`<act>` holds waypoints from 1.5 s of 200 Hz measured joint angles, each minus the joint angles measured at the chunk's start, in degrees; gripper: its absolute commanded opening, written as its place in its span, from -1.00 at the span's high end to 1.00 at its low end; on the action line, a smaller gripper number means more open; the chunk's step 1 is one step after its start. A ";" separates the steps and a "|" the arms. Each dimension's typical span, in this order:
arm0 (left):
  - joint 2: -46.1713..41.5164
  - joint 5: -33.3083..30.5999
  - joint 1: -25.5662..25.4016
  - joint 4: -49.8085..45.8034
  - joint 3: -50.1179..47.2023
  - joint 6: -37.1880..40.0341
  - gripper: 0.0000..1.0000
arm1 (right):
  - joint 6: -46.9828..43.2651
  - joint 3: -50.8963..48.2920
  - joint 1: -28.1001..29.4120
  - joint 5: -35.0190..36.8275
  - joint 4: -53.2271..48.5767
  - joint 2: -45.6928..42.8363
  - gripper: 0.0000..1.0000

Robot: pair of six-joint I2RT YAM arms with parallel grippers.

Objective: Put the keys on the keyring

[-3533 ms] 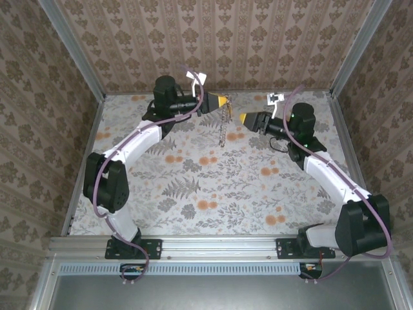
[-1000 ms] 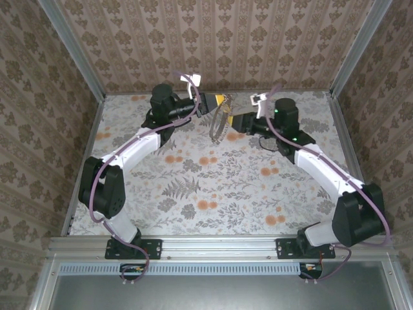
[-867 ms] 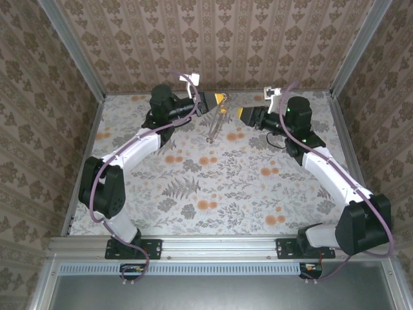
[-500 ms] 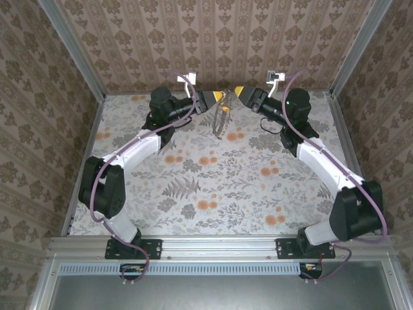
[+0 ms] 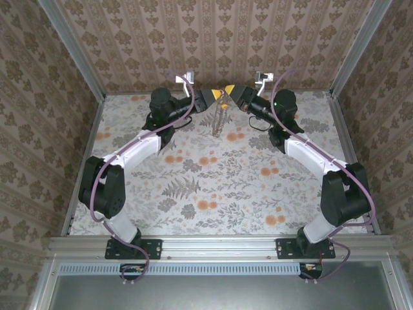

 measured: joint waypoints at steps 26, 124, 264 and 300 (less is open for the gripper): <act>0.48 -0.11 -0.02 0.42 0.00 -0.28 1.00 | 0.17 0.00 0.22 -0.02 0.83 0.00 0.44; 0.70 -0.09 -0.07 0.85 0.00 -0.85 1.00 | 0.35 0.00 0.52 -0.02 0.83 0.07 0.38; 0.70 -0.09 -0.37 0.85 -0.28 -0.83 1.00 | 0.57 0.00 0.96 0.17 1.22 1.42 0.54; 0.70 -0.04 -0.37 0.83 -0.28 -0.74 1.00 | 0.57 0.00 0.96 0.13 1.22 1.42 0.51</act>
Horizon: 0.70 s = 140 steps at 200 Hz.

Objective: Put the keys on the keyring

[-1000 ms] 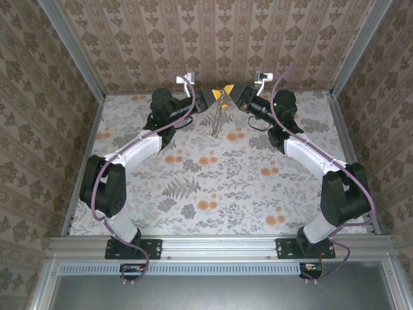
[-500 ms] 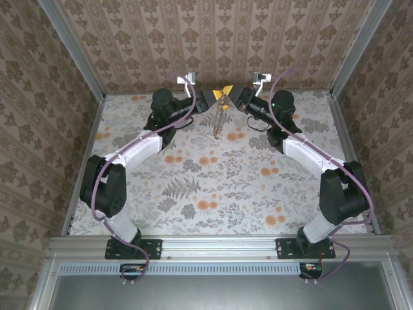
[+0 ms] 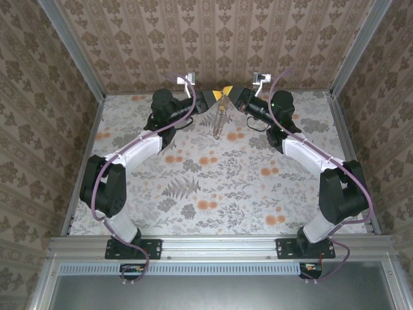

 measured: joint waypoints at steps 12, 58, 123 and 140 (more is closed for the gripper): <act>0.00 0.02 0.00 0.00 0.00 0.39 1.00 | 0.00 -0.02 0.00 -0.02 0.00 0.00 0.45; 0.00 1.70 0.00 -0.79 0.00 5.68 1.00 | -0.37 -2.19 -0.02 0.15 0.00 -1.11 0.22; -0.04 8.46 0.44 -0.42 0.00 15.04 1.00 | -1.11 -6.12 -2.29 0.70 -1.11 -5.40 0.20; -0.02 9.97 0.52 0.00 0.00 16.70 1.00 | -1.88 -6.14 -2.34 0.70 -1.33 -6.40 0.21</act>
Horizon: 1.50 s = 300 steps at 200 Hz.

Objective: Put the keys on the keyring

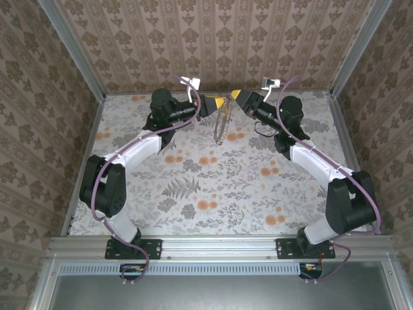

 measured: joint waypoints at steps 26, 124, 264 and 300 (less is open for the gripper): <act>-0.02 1.66 0.00 0.20 0.00 2.23 1.00 | -0.59 0.00 0.02 -0.02 -0.37 -1.16 0.26; -0.42 3.37 -0.11 0.81 0.02 3.85 1.00 | -1.18 0.02 1.99 -2.45 -0.26 -1.16 0.44; -1.31 2.64 -0.11 0.79 0.02 4.31 1.00 | -1.66 -0.48 2.86 -2.84 -0.35 -1.18 0.56; -1.36 1.79 -0.11 0.26 0.02 4.52 1.00 | -1.84 -1.81 2.91 -2.86 -0.42 -1.68 0.55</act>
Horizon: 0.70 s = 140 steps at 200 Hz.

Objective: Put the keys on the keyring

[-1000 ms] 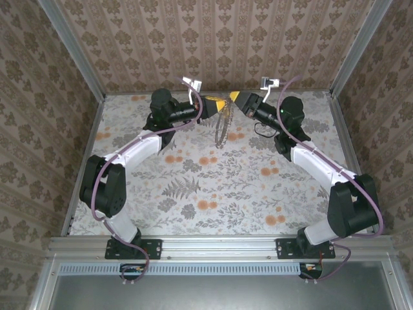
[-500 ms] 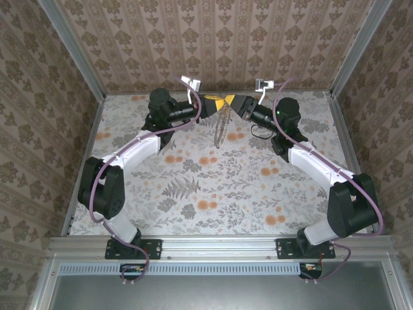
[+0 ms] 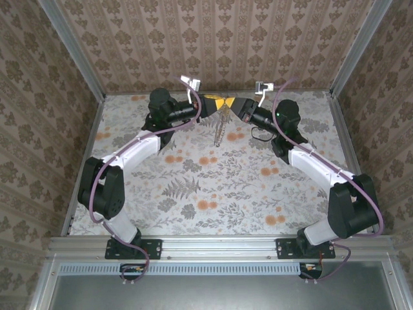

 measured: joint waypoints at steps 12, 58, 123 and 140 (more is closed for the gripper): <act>-0.04 -0.22 0.00 -0.35 0.00 0.02 1.00 | -0.02 -0.39 0.07 0.02 -0.22 -0.35 0.55; -0.04 -0.87 0.00 -0.37 0.00 0.02 1.00 | -0.02 -0.66 0.09 0.00 -0.37 -0.63 0.57; -0.04 -1.75 0.00 -0.74 0.00 0.00 1.00 | 0.42 -0.44 0.55 0.04 0.50 0.72 0.61; -0.04 -2.40 0.00 -0.76 0.00 0.00 1.00 | 0.68 -0.11 0.57 0.07 1.29 1.46 0.61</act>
